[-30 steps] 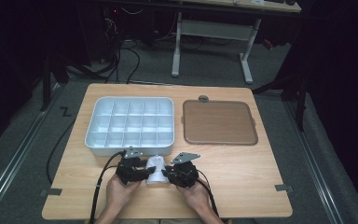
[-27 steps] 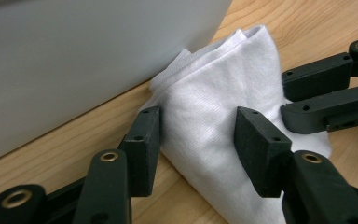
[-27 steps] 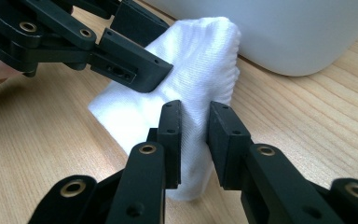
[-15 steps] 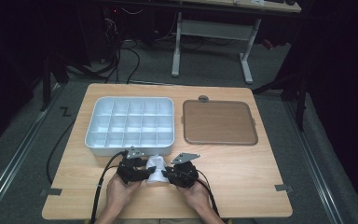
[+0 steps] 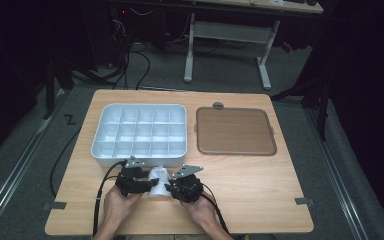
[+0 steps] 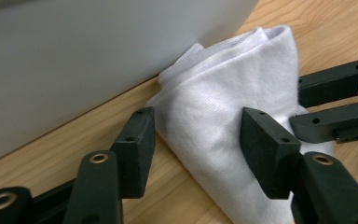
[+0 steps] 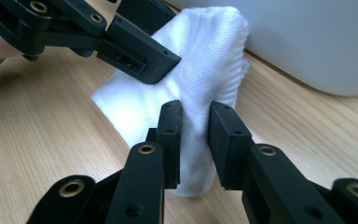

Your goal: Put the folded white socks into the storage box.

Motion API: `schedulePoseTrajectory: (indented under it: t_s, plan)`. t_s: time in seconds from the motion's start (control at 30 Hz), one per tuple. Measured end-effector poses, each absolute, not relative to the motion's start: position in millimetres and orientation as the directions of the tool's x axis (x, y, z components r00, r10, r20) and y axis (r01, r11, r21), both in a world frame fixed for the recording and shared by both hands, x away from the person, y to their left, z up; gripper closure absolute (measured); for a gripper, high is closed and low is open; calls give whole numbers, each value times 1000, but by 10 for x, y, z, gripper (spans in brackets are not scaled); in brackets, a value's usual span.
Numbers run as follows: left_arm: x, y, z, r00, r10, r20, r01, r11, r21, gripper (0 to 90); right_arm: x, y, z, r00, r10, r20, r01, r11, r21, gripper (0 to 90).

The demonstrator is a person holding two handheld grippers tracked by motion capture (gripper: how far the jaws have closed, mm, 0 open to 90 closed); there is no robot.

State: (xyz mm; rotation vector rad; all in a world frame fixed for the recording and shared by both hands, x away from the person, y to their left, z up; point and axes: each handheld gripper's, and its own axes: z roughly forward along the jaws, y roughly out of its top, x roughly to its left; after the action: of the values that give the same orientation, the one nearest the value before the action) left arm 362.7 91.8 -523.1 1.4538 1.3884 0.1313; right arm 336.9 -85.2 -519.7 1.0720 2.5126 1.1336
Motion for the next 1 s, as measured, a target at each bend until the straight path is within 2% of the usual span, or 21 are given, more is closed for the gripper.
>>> schedulePoseTrajectory:
  t_s: [0.27,0.37,0.47,0.73,1.0]
  plan:
    - [3602,1064,-5168,284,770,-571,657,277,701,403,3376,-729,-5202,-727,673,137,540,437,719,717]
    - [3624,1105,-5089,239,732,-638,680,343,648,368,3360,-749,-5175,-729,670,140,531,424,734,685]
    - [3629,1116,-5016,217,720,-660,672,380,636,349,3329,-790,-5124,-725,674,141,523,404,750,665]
    - [3636,1008,-4941,216,742,-635,656,371,657,307,3251,-1020,-5010,-703,699,132,504,358,786,655]
    - [3709,893,-5076,160,792,-590,674,349,651,261,3189,-1448,-4963,-642,759,111,508,312,803,647]
